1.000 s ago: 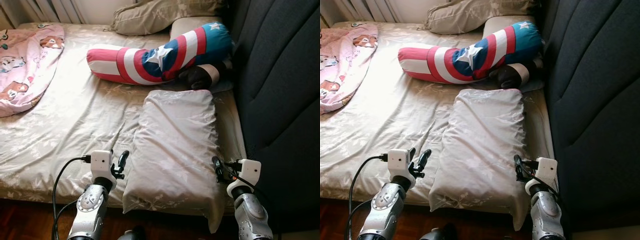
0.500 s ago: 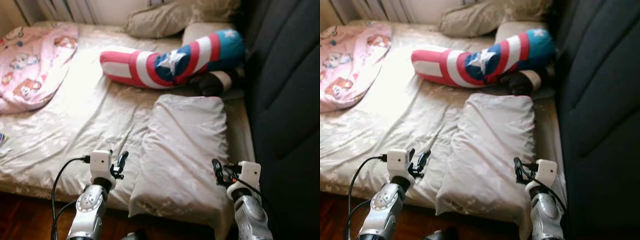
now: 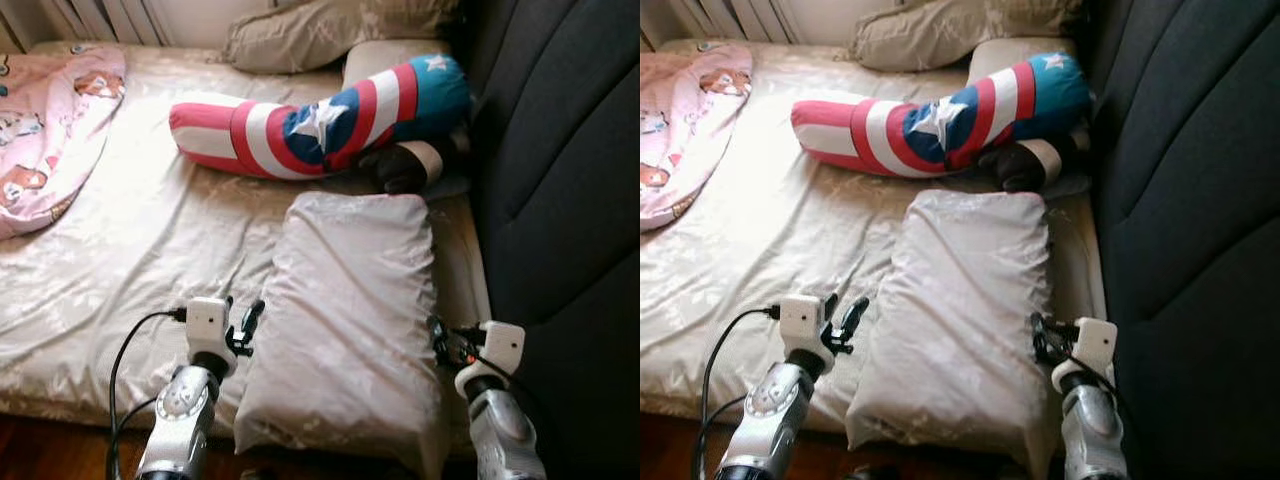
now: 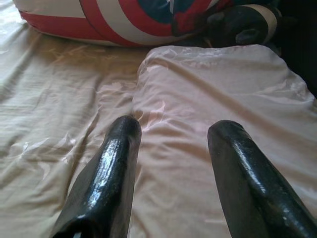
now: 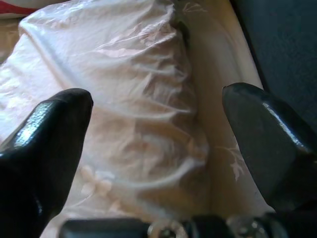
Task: Clean up the room
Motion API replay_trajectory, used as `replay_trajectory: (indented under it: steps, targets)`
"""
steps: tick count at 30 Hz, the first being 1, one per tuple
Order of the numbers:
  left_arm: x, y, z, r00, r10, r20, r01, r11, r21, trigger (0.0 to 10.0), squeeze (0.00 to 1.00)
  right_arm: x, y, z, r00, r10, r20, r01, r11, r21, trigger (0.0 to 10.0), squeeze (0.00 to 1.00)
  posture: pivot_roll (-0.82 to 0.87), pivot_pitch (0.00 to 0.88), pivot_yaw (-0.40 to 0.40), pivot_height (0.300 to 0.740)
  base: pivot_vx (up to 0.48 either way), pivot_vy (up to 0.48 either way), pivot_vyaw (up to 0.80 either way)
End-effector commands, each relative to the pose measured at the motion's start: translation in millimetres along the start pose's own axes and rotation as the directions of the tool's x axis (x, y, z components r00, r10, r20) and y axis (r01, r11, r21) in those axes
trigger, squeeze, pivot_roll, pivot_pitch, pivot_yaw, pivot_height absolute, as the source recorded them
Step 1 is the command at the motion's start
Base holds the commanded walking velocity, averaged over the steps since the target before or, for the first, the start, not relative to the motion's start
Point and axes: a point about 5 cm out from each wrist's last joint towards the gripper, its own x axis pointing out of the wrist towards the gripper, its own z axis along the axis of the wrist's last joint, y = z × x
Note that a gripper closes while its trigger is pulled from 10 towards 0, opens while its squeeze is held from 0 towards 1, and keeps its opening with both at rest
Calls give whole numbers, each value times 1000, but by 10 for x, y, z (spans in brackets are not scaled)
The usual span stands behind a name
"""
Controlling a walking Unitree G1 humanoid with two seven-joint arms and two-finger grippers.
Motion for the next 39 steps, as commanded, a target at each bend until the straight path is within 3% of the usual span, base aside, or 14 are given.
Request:
replay_trajectory:
  steps: [1,17,24,35,39]
  targets:
    - [-26,4,-9,1000,-8,-10,8,1000,3,10000,0,-40,-15,-69,1000,-11,-23,11,1000,8,10000,0,-24,194,1,740,0,0,0]
    - [35,-7,80,1000,-6,24,6,1000,10,10000,0,-33,-47,0,996,-85,20,85,996,8,10000,0,-20,211,-1,740,0,0,0]
    - [23,-16,63,1000,-9,19,9,1000,7,10000,0,-36,-52,-16,997,-78,4,79,997,-10,10000,0,-24,213,-4,696,0,0,0]
    - [-7,-10,35,1000,-7,10,6,1000,6,10000,0,-37,-32,-31,998,-66,-9,66,998,-5,10000,0,-24,206,-6,696,0,0,0]
    - [-13,-9,29,1000,-6,9,6,1000,6,10000,0,-43,-36,-20,998,-63,8,63,998,-2,10000,0,-26,202,-6,676,0,0,0]
